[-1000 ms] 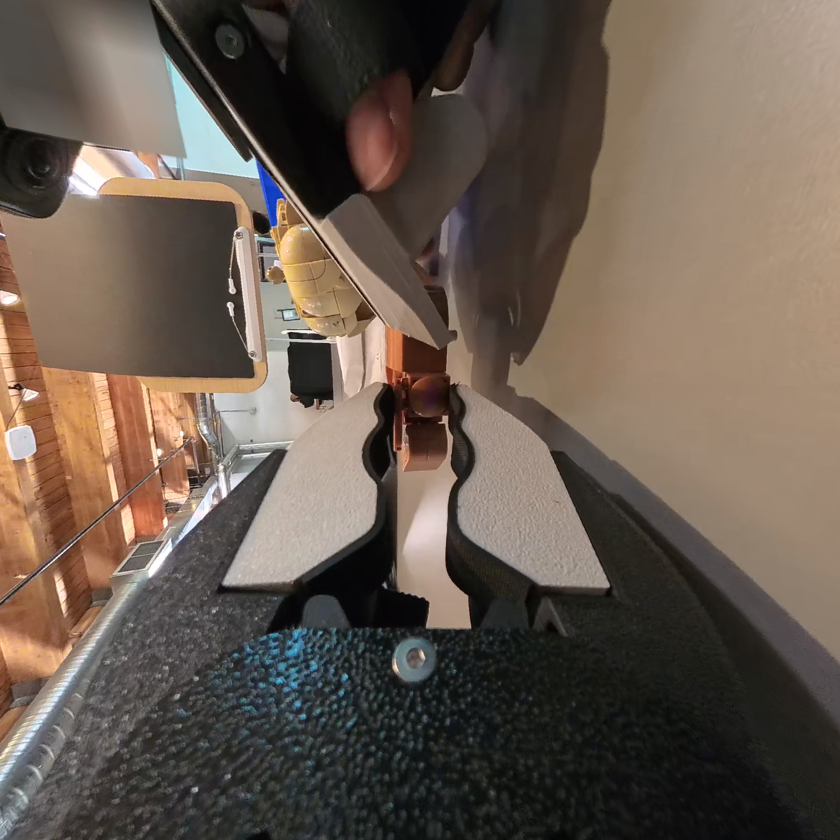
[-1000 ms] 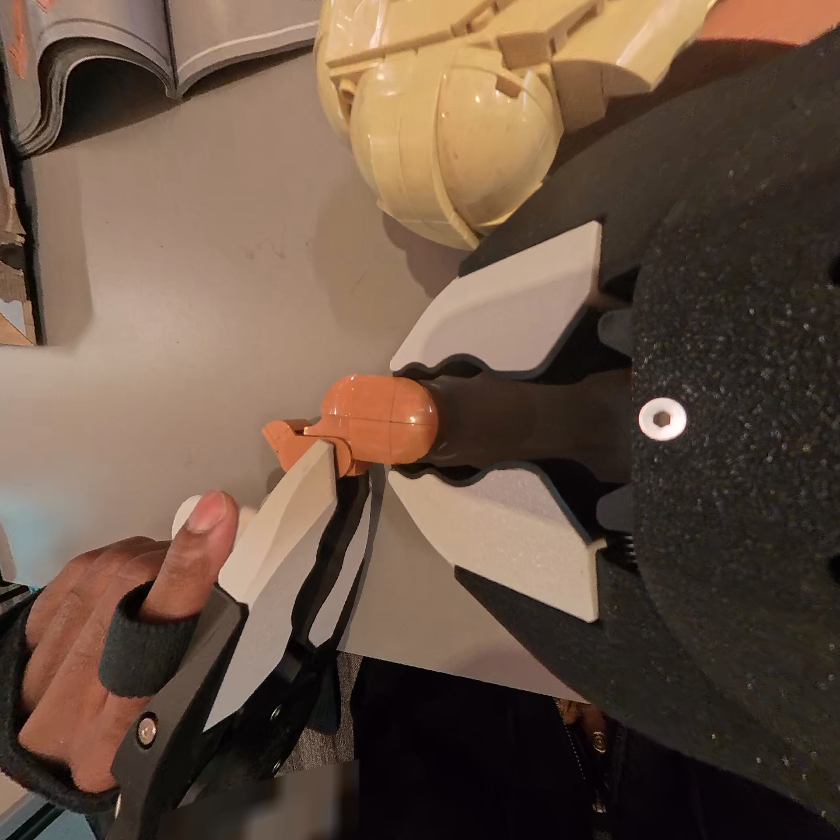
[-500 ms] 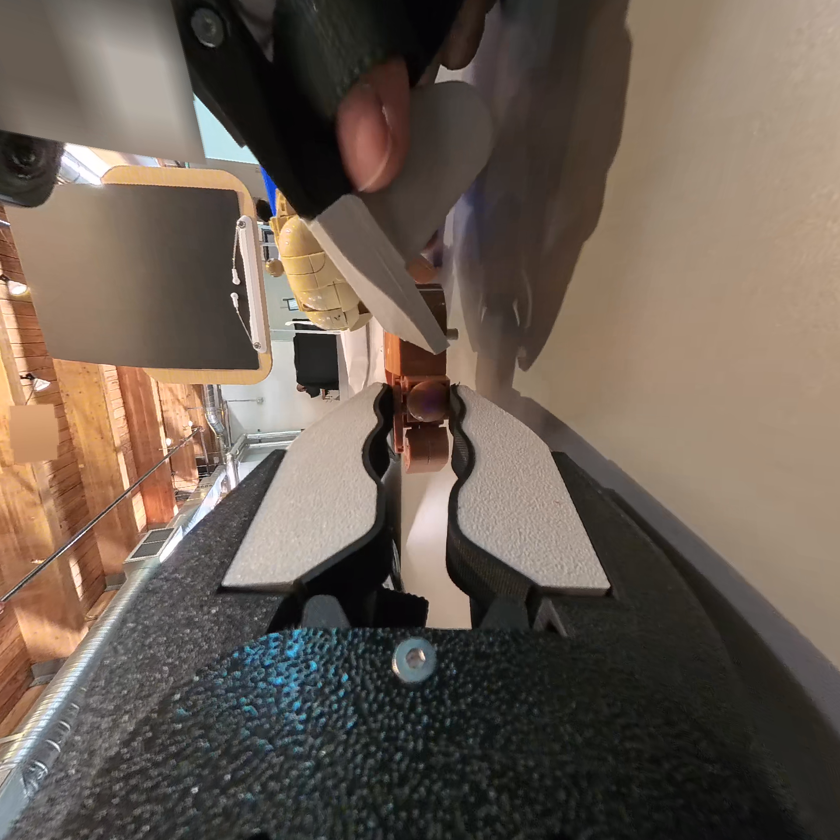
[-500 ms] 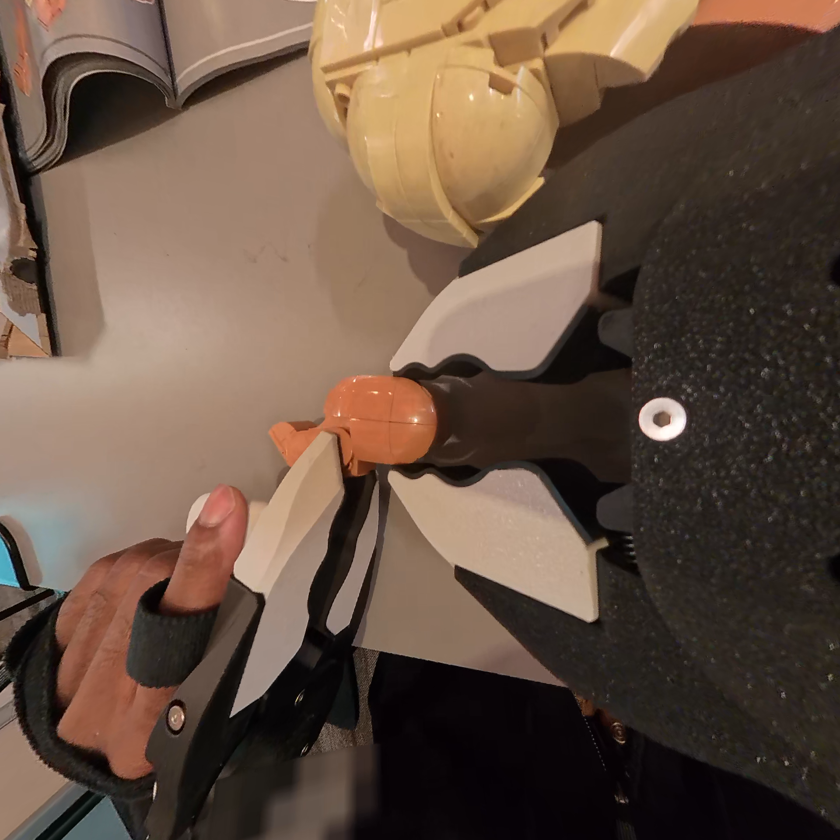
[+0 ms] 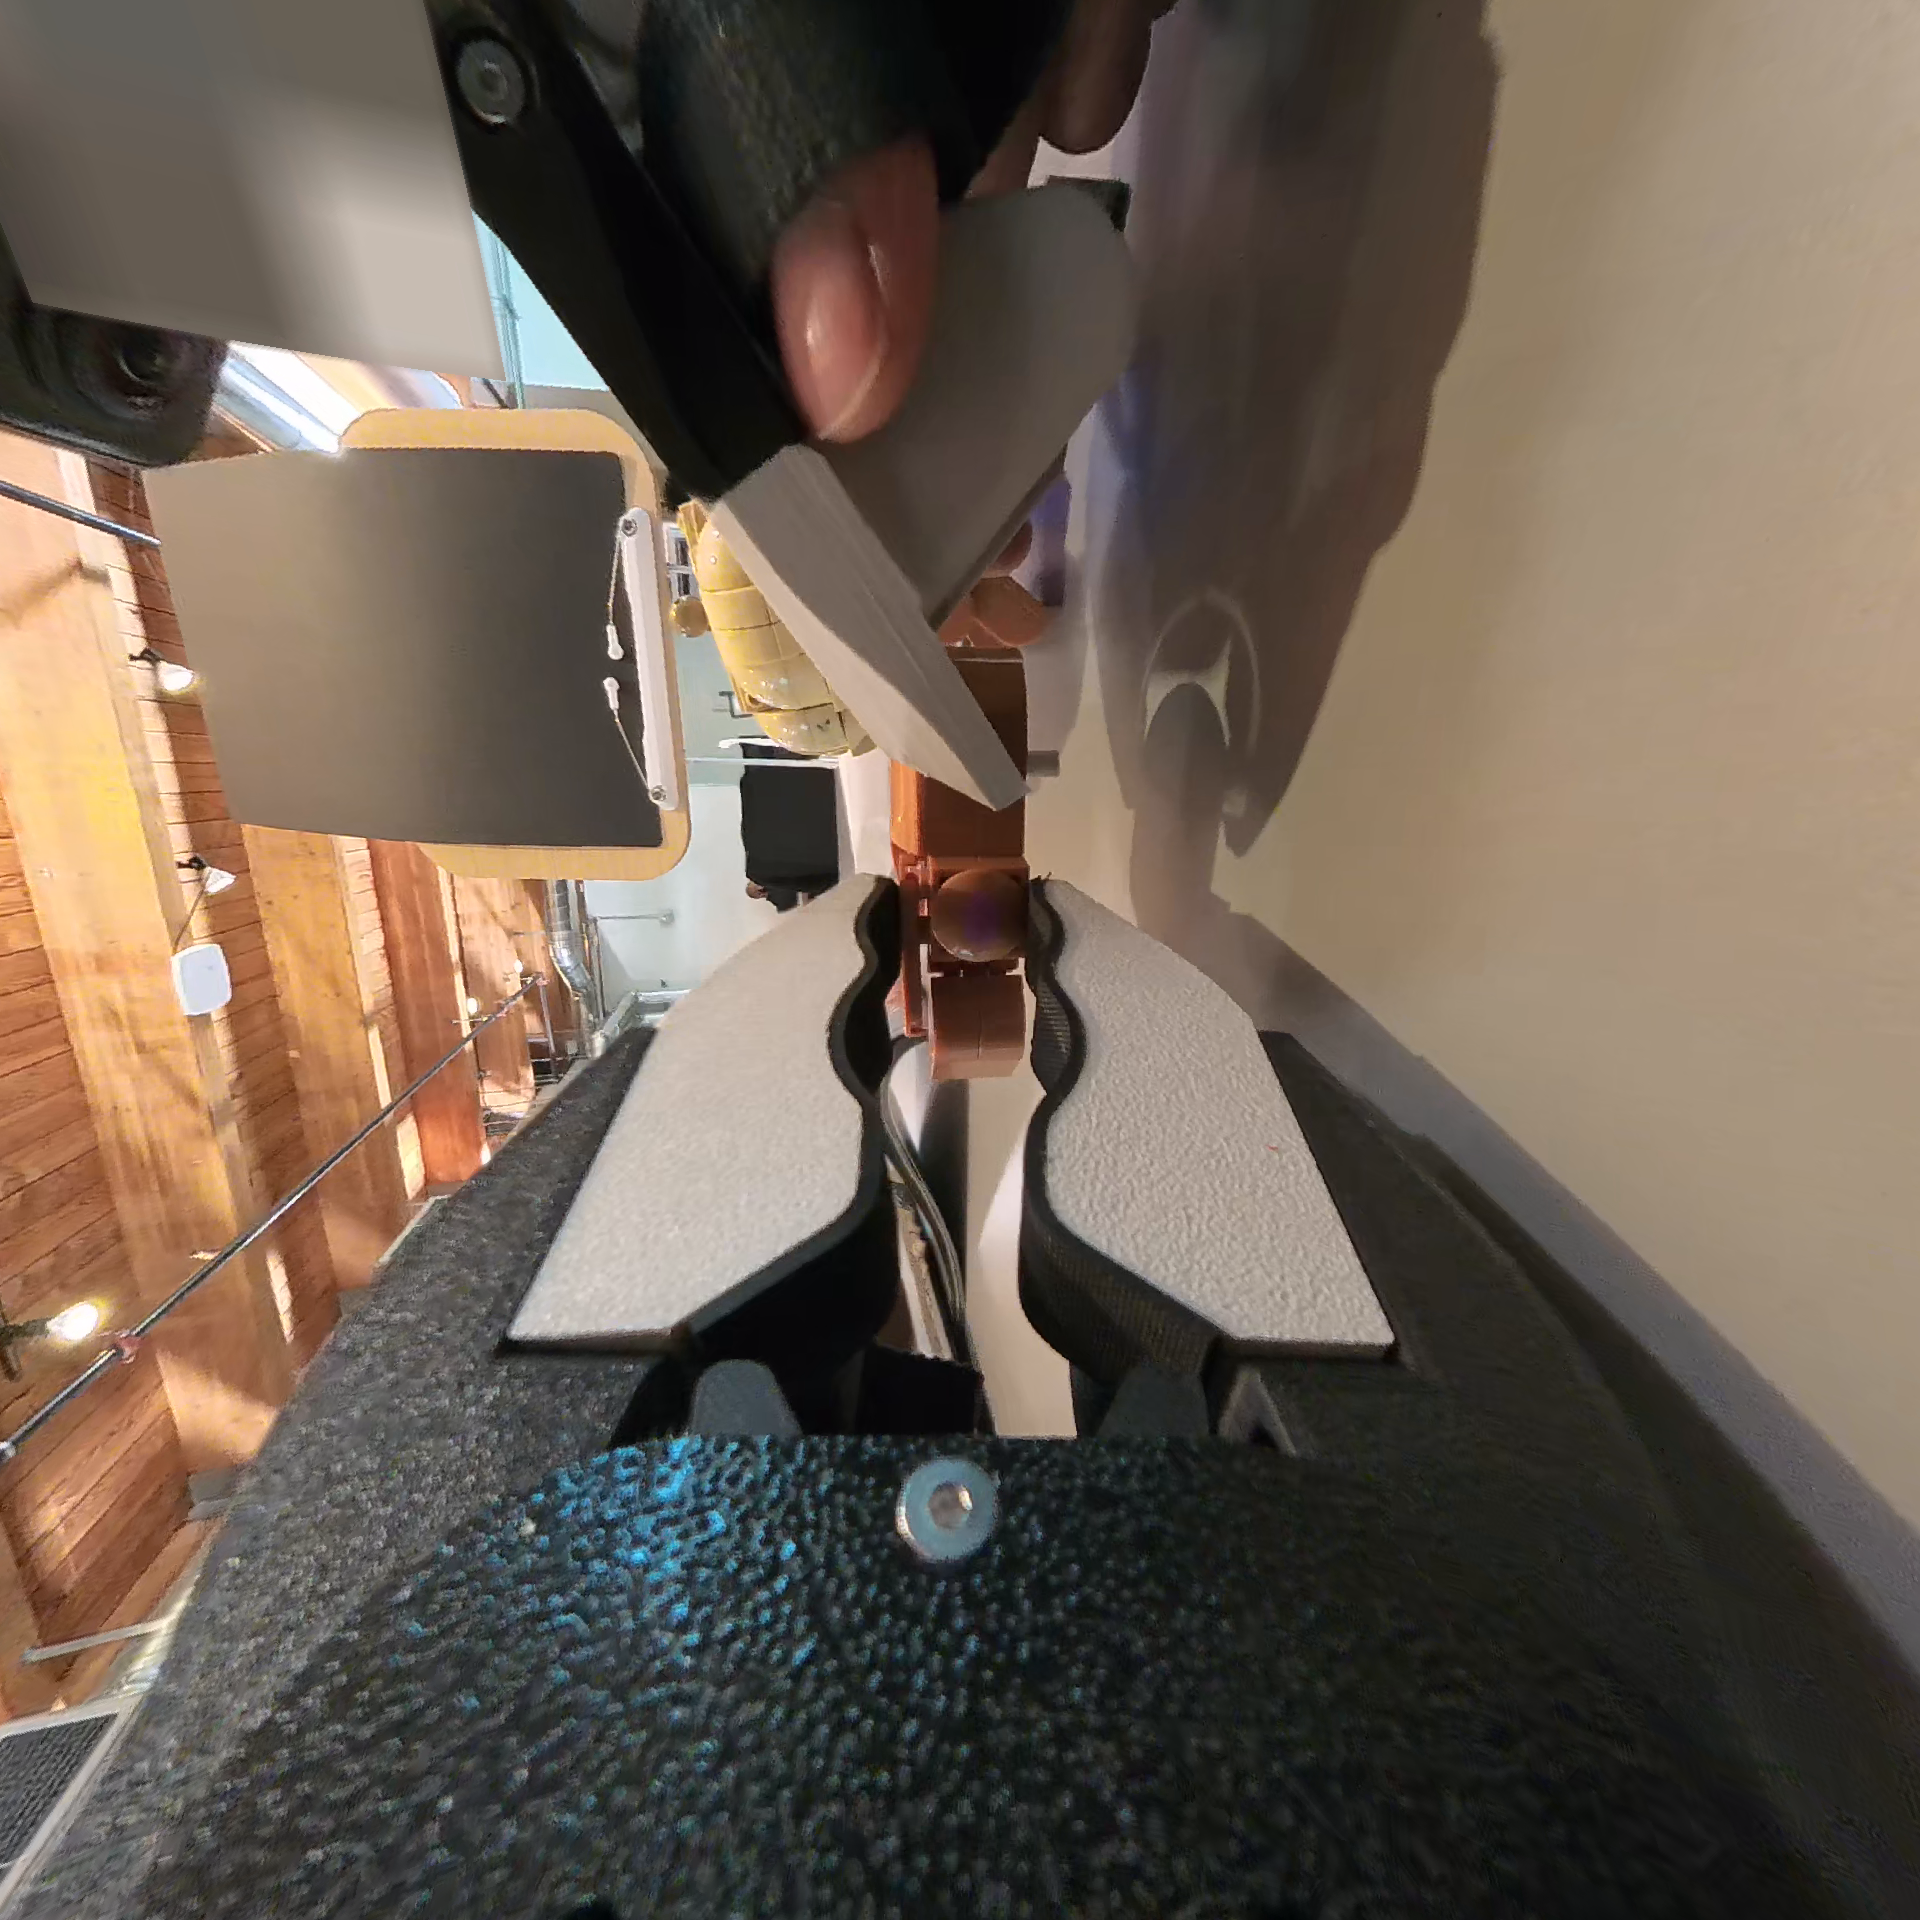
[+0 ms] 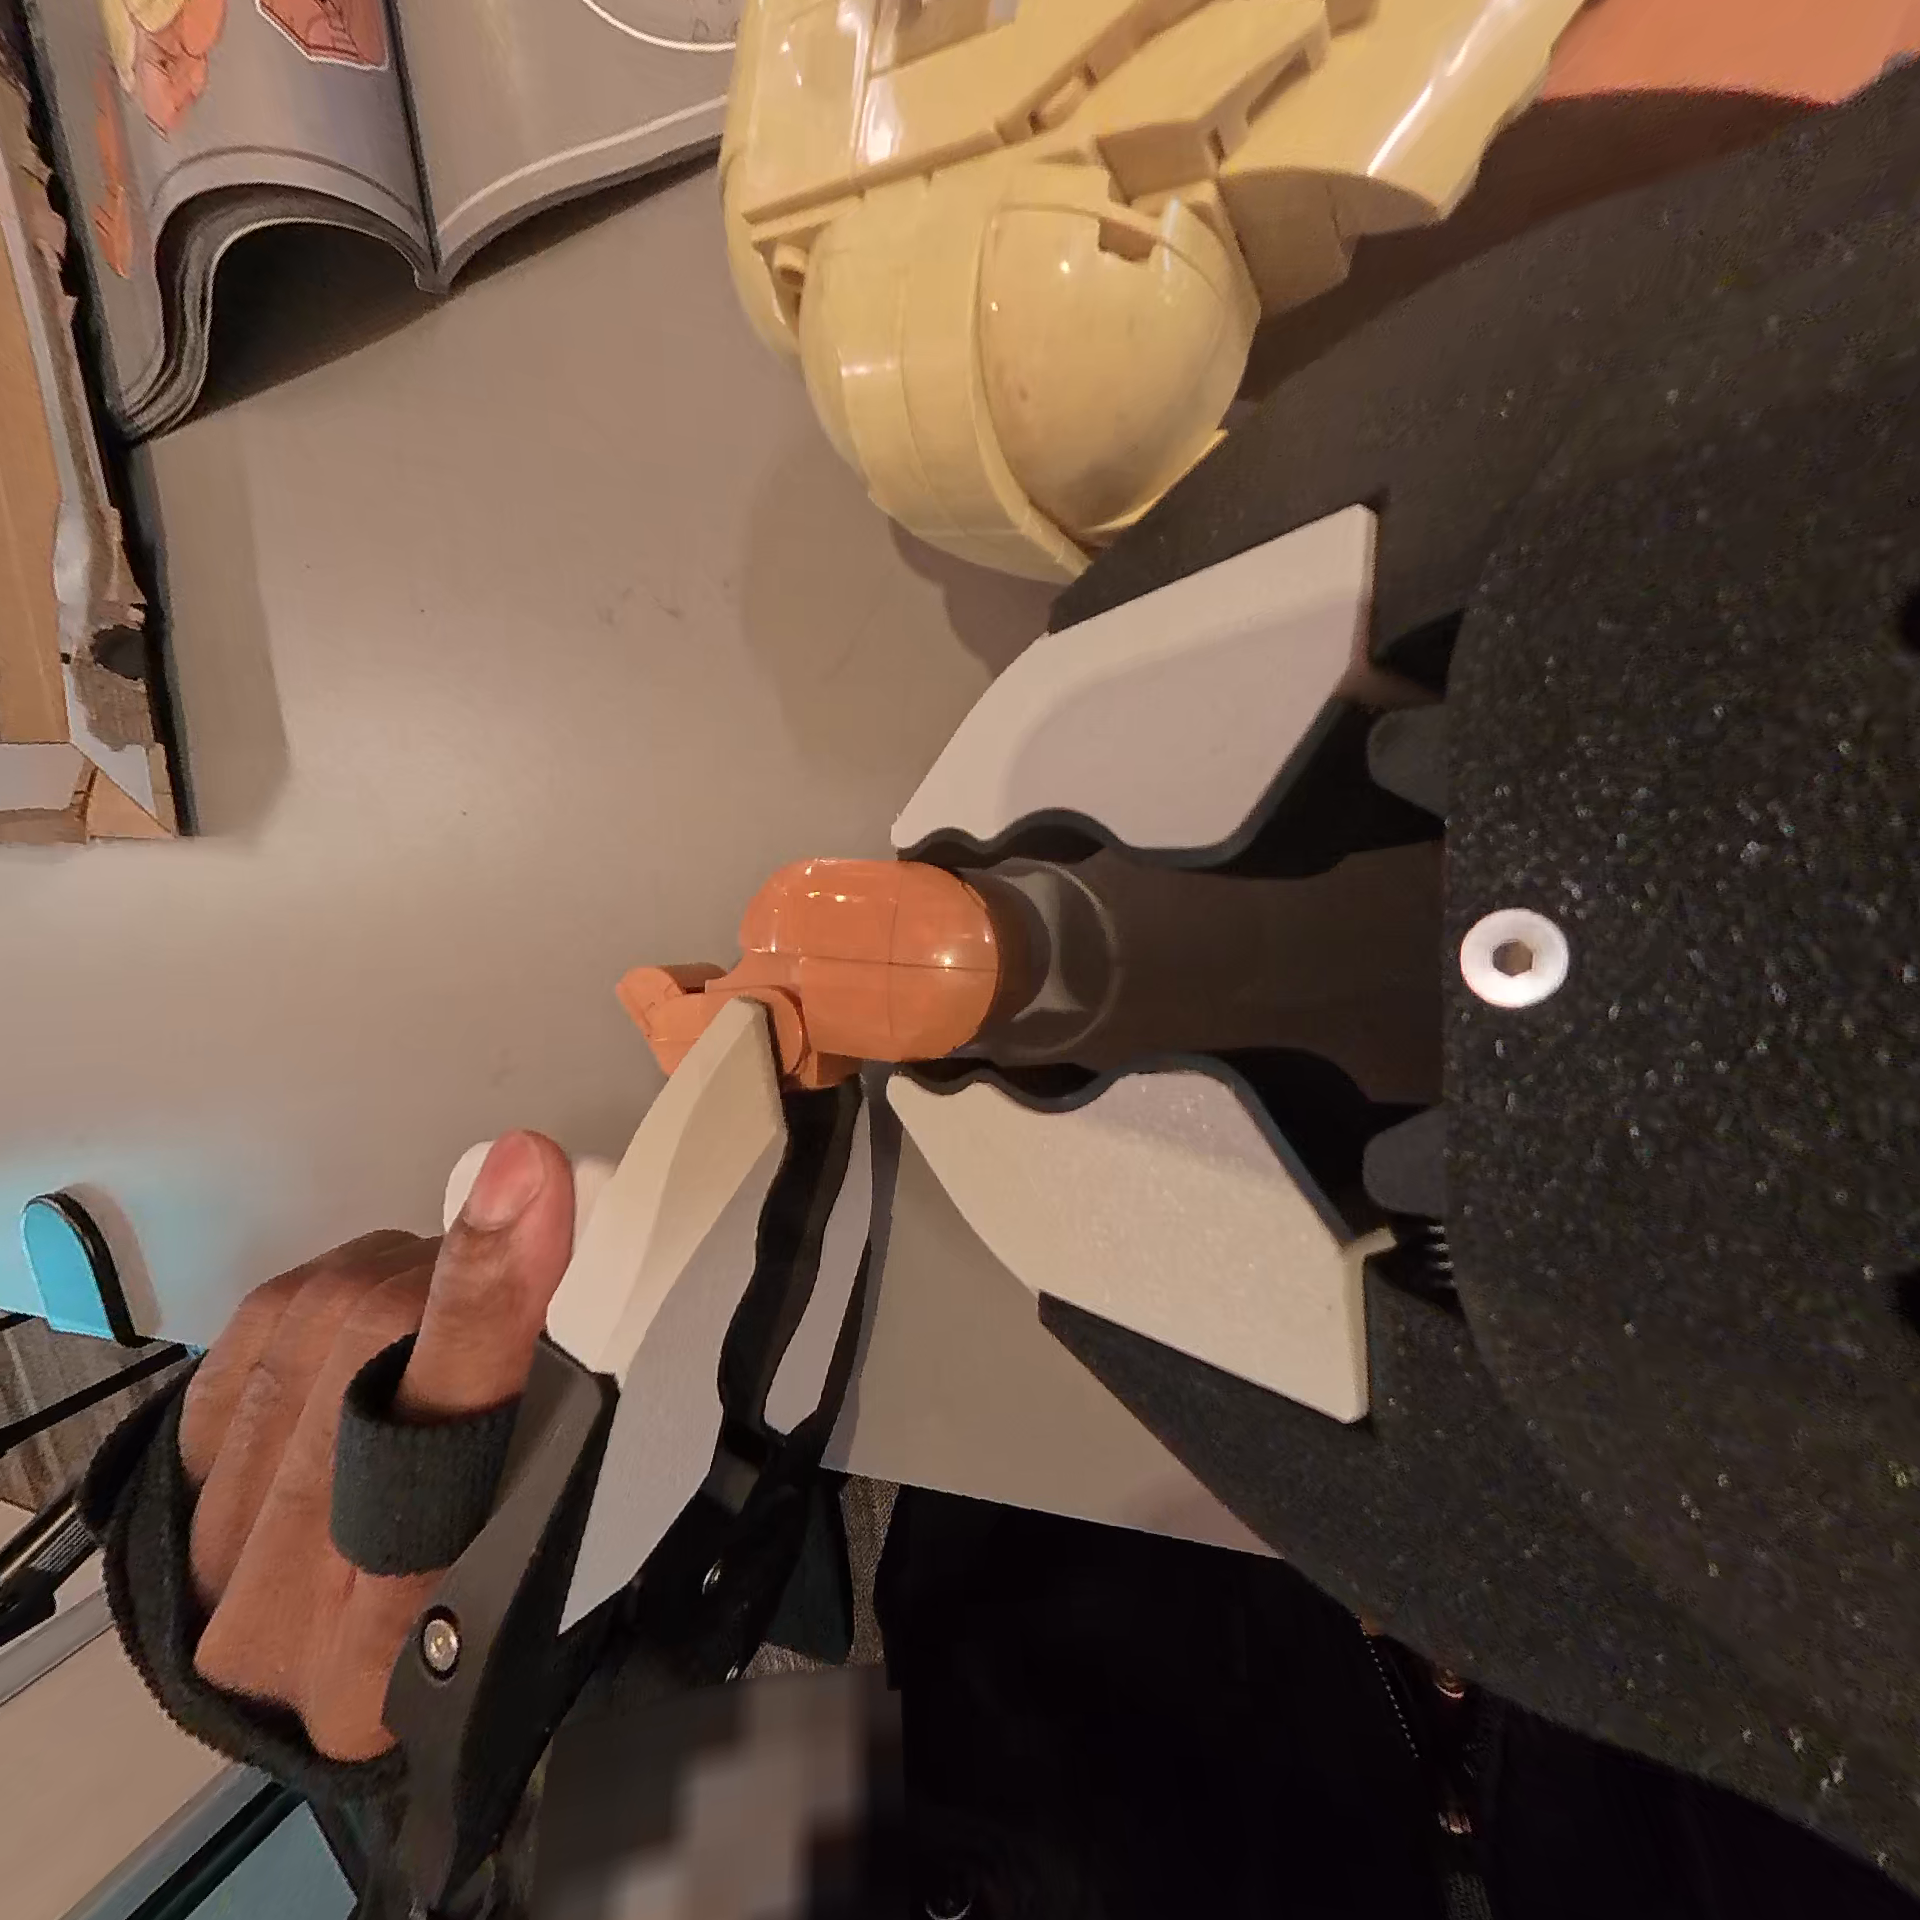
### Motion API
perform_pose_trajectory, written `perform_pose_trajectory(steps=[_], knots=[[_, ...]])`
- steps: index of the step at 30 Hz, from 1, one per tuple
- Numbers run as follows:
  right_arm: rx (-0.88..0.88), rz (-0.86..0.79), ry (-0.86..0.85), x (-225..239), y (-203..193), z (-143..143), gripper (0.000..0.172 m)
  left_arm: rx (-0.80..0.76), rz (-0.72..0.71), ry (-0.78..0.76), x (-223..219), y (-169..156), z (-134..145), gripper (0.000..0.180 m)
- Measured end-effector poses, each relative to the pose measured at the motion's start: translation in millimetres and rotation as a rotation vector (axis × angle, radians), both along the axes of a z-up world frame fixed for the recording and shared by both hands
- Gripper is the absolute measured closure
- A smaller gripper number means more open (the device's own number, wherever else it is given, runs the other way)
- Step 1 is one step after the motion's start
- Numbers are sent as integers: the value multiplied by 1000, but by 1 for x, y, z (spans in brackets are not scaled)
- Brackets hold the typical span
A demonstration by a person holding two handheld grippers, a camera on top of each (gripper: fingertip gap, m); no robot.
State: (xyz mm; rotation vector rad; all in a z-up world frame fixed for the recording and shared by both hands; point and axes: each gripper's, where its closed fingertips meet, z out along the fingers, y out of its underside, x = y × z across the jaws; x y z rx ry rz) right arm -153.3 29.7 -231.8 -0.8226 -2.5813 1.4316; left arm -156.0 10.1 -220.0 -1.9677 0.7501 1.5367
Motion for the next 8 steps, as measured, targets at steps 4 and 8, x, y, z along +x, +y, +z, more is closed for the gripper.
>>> perform_pose_trajectory(steps=[4, 8], knots=[[2, 0, 3, 0, 0, 0, 136, 1, -12, 10, 0, 0, 0, 158], [2, -2, 11, -1, 0, 1, 136, 0, -16, 21, -1, 0, 1, 158]])
